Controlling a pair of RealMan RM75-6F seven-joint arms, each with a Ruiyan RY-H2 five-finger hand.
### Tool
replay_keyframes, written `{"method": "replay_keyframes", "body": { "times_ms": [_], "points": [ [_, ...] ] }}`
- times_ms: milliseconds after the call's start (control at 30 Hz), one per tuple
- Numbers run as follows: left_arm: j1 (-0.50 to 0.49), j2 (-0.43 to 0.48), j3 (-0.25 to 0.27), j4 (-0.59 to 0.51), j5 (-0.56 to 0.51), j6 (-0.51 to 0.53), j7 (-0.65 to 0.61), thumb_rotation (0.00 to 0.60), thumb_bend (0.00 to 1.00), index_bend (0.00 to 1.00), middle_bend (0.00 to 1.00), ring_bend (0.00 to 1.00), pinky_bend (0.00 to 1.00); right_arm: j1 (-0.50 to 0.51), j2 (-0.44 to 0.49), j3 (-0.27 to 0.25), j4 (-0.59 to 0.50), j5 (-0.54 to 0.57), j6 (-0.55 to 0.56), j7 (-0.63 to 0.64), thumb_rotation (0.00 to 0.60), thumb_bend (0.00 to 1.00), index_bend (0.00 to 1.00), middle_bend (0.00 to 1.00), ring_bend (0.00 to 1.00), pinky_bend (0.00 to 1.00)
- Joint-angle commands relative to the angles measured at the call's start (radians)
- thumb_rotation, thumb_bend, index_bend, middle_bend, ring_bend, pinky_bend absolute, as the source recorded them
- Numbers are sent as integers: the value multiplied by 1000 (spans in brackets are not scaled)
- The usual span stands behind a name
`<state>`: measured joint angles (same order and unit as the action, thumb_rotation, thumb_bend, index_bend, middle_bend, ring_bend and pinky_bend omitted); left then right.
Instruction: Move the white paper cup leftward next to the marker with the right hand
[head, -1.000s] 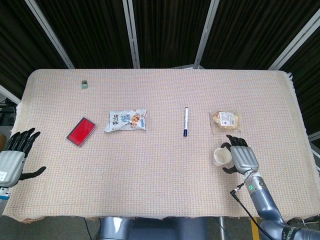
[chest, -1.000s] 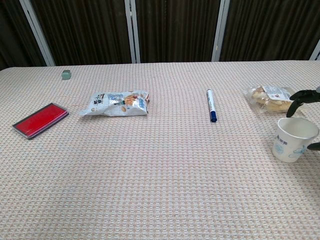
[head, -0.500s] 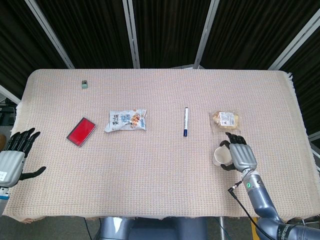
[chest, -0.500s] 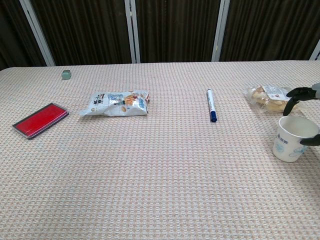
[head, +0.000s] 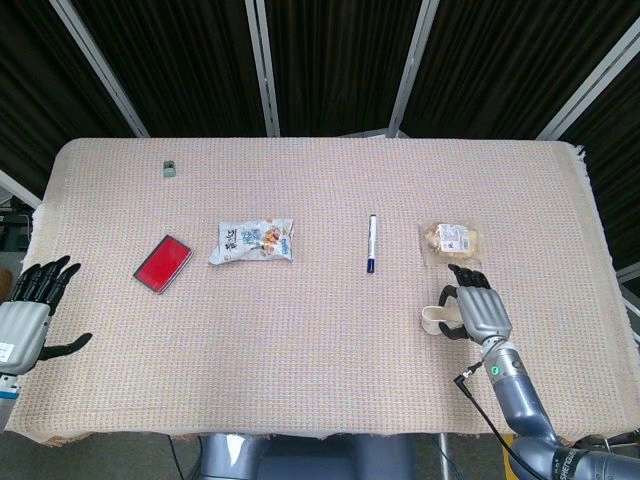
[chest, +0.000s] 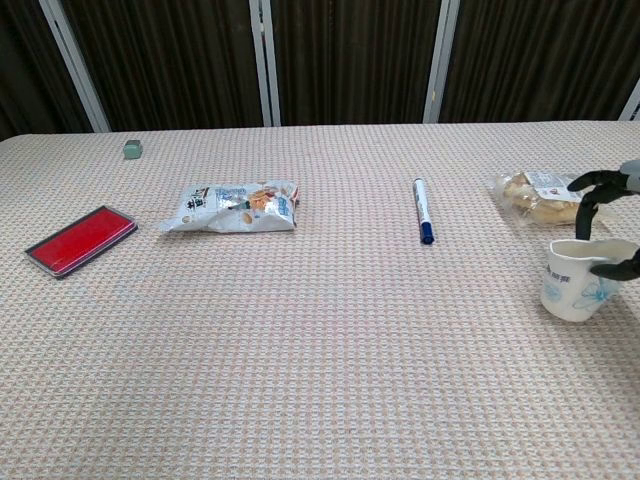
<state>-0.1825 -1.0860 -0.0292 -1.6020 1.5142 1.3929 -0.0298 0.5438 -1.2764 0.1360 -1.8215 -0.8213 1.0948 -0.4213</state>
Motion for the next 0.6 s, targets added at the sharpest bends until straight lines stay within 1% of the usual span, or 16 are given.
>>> {"method": "replay_keyframes", "body": {
  "times_ms": [33, 100, 200, 333, 467, 600],
  "points": [
    [0, 0, 0, 0, 0, 0, 1, 600, 113, 0, 0, 0, 0, -10, 15, 30, -22, -38, 10, 65, 600, 198, 488, 40, 0, 0],
    [0, 0, 0, 0, 0, 1, 2, 600, 114, 0, 0, 0, 0, -16, 15, 48, -36, -55, 12, 114, 600, 199, 487, 40, 0, 0],
    [1, -1, 0, 0, -1, 2, 4, 600, 114, 0, 0, 0, 0, -22, 10, 57, -34, -65, 0, 167, 600, 199, 487, 40, 0, 0],
    [1, -1, 0, -1, -1, 1, 4, 600, 113, 0, 0, 0, 0, -29, -21, 67, -6, -79, -2, 226, 600, 198, 487, 39, 0, 0],
    [0, -1, 0, -1, -2, 1, 4, 600, 112, 0, 0, 0, 0, -22, -55, 67, 37, -61, -15, 237, 600, 190, 486, 37, 0, 0],
    [0, -1, 0, -1, -2, 1, 4, 600, 114, 0, 0, 0, 0, -10, -107, 62, 100, -49, 2, 200, 600, 187, 481, 35, 0, 0]
  ]
}}
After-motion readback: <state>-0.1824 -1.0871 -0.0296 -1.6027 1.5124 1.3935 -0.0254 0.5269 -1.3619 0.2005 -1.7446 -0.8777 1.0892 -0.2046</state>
